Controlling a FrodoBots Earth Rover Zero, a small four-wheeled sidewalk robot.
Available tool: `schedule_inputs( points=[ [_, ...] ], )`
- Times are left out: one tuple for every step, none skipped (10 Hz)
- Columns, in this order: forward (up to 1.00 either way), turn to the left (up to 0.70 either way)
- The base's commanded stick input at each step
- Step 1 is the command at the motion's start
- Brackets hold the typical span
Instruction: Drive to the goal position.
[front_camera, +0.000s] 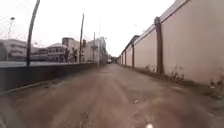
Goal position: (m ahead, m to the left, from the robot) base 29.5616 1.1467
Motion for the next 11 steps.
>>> schedule_inputs(
  points=[
    [0.85, 0.05],
    [0.85, 0.05],
    [0.85, 0.05],
    [0.85, 0.05],
    [0.85, 0.05],
    [0.85, 0.05],
    [0.85, 0.05],
    [0.85, 0.05],
    [0.85, 0.05],
    [0.85, 0.05],
    [0.85, 0.05]
  ],
)
